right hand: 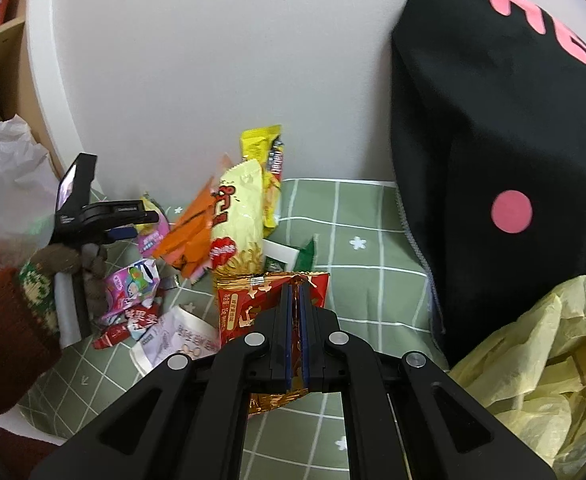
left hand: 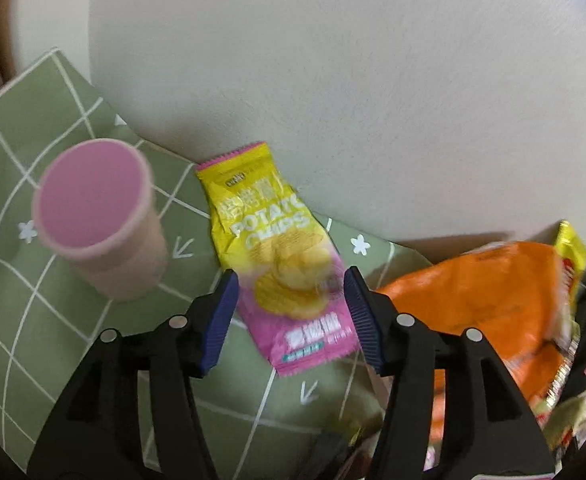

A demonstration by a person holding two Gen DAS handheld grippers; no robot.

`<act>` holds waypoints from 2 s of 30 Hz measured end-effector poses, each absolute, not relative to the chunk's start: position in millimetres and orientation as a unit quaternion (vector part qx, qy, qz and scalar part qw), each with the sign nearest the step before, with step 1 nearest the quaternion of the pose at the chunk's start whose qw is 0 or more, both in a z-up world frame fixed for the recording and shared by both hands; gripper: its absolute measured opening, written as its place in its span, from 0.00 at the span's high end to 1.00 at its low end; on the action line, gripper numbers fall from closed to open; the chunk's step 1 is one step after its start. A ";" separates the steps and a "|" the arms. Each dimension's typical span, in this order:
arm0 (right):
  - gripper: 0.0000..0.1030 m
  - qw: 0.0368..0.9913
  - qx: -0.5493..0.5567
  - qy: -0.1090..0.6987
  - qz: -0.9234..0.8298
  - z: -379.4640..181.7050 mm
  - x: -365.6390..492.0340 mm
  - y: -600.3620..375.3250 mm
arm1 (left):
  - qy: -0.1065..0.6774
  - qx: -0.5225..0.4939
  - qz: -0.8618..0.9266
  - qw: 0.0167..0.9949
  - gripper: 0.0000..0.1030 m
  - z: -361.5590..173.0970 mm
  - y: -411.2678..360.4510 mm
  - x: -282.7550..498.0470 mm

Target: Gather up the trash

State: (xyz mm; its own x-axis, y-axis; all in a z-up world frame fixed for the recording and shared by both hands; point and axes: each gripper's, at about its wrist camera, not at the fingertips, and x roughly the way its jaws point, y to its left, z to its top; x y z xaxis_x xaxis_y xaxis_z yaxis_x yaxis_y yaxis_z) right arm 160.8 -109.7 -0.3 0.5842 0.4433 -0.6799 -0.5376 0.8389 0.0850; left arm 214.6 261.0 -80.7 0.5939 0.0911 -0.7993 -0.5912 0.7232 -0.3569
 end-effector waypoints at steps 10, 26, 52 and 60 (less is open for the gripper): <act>0.95 0.893 -0.042 0.364 0.262 -1.7 165.3 -124.4 | 0.383 -0.292 0.171 0.860 1.00 -55.3 258.7 175.9; 0.95 0.890 -0.041 0.359 0.278 1.6 152.8 -112.4 | 0.356 -0.379 0.140 0.842 0.55 -77.9 252.3 162.6; 0.95 0.877 -0.054 0.377 0.291 -27.4 194.1 -121.3 | 0.393 -0.314 0.245 0.829 1.00 -89.9 275.9 233.4; 0.95 0.882 -0.047 0.367 0.292 -20.8 191.4 -116.3 | 0.400 -0.280 0.161 0.858 1.00 -69.4 253.7 186.1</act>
